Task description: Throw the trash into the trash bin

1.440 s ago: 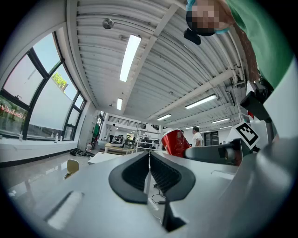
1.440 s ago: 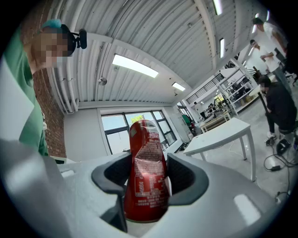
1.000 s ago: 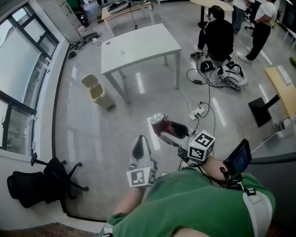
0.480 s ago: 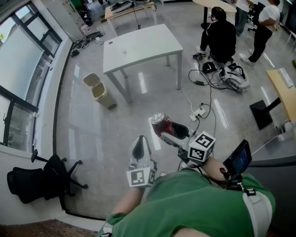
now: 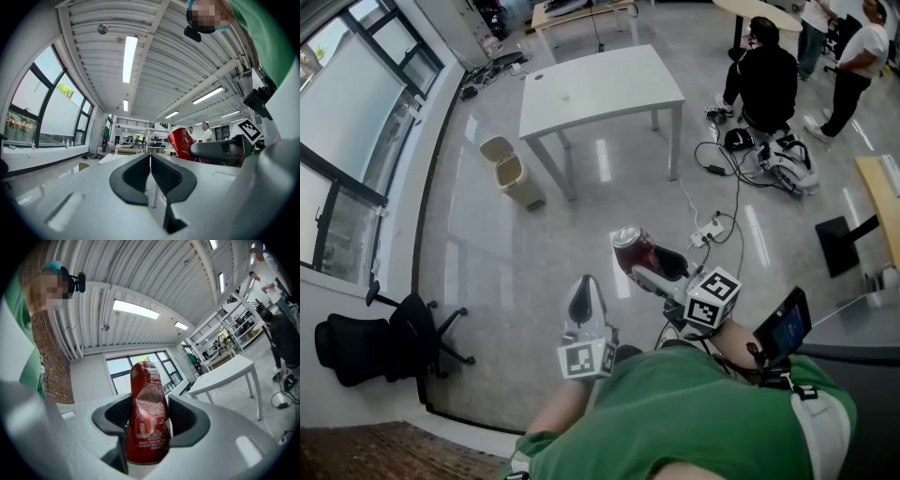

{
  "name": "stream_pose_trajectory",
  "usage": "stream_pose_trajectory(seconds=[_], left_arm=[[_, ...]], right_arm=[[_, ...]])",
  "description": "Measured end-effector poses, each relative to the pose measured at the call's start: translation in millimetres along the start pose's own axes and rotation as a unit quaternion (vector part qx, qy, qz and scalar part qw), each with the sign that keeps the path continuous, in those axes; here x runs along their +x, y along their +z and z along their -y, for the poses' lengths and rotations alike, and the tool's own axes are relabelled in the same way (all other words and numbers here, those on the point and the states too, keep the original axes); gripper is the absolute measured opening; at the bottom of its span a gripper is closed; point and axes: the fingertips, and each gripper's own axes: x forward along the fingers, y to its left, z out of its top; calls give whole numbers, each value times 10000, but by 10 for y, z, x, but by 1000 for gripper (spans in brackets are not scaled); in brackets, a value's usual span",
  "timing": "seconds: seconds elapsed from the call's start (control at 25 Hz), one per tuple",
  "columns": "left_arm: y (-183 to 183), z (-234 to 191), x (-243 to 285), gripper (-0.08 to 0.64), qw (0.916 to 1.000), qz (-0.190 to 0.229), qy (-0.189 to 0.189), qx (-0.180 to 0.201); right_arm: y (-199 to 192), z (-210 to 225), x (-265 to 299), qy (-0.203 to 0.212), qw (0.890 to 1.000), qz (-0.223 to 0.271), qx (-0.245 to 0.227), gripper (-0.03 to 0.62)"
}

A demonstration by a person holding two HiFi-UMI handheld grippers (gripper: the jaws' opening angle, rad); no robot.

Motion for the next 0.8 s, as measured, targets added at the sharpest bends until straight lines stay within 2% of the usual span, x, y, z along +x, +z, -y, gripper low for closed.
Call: stream_pose_trajectory(seconds=[0.16,0.32,0.48,0.8], left_arm=[[-19,42,-71,12,9995,-90,276,111],[-54,68,-118,12,9992,-31,307,256],[-64,-56,-131,12,9984,-83,523,203],[-87,-399,-61,14,9976,53,689,55]], right_arm=[[-11,52,-51,72,10000,-26,27,238],[-28,34,-47,175,9998,-87,5,238],[-91,-26,67,294,9994,-178,-5,238],[-183,-85,481,479,9981,-387,-62,238]])
